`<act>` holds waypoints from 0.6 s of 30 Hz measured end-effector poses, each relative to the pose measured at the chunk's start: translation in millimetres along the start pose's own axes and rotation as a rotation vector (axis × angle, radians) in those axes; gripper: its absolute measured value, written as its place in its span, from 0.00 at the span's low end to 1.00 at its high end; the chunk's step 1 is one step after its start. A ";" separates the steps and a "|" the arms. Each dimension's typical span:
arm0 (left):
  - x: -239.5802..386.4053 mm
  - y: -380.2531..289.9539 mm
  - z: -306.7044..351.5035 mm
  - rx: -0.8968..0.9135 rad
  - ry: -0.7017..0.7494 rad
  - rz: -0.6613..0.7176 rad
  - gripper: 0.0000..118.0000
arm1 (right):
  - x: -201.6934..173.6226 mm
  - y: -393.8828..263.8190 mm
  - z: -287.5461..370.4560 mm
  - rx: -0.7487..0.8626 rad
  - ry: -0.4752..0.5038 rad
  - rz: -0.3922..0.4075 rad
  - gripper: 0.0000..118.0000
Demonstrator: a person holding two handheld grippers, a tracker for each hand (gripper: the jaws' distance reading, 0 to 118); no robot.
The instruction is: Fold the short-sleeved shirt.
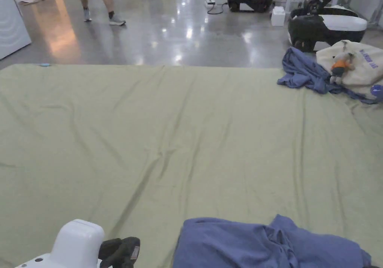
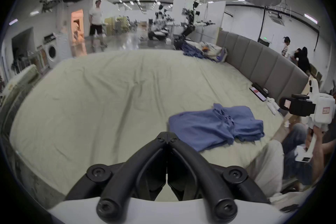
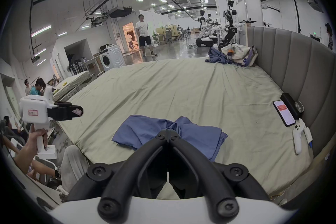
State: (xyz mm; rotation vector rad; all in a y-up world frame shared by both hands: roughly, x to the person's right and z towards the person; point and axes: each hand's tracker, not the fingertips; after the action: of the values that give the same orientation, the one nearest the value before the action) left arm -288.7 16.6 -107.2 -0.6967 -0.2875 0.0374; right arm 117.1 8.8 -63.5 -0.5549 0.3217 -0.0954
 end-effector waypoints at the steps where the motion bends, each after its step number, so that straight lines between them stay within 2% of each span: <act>1: -9.4 5.4 -11.4 -0.045 -0.085 0.046 0.00 | 0.0 -0.3 0.3 -0.002 0.000 0.001 0.02; 2: -18.0 10.3 -24.4 -0.106 -0.170 0.097 0.06 | -0.1 -0.6 0.6 -0.003 0.000 0.003 0.02; 4: -43.5 21.4 -65.2 -0.196 -0.357 0.236 0.59 | 0.3 -2.1 1.5 -0.011 -0.006 0.003 0.02; 5: -54.9 24.8 -91.3 -0.264 -0.444 0.306 0.74 | 1.0 -3.4 2.0 -0.017 -0.011 0.003 0.02; 6: -62.0 23.4 -113.4 -0.328 -0.515 0.343 0.74 | 2.0 -4.8 2.4 -0.021 -0.018 0.001 0.02; 7: -72.8 23.4 -135.5 -0.315 -0.538 0.360 0.74 | 3.6 -6.4 2.7 -0.027 -0.025 -0.002 0.02; 10: -82.7 25.5 -186.2 -0.367 -0.461 0.335 0.74 | 8.4 -9.8 3.2 -0.044 -0.050 -0.014 0.02; 12: -87.3 24.4 -208.0 -0.394 -0.470 0.341 0.74 | 11.9 -10.9 3.0 -0.051 -0.067 -0.028 0.02; 14: -97.0 21.1 -229.9 -0.466 -0.554 0.444 0.74 | 16.4 -11.5 2.0 -0.056 -0.077 -0.042 0.02; 16: -95.3 15.9 -240.5 -0.536 -0.584 0.486 0.74 | 20.0 -12.0 0.1 -0.061 -0.088 -0.050 0.02; 18: -86.7 14.4 -245.3 -0.553 -0.614 0.413 0.74 | 23.8 -12.7 -2.3 -0.064 -0.093 -0.059 0.02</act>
State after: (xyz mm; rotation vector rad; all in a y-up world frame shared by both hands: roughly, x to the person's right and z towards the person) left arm -303.9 -137.4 -316.8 -1.2824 -0.7541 0.5911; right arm 138.8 -7.2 -65.2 -0.6304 0.2188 -0.1168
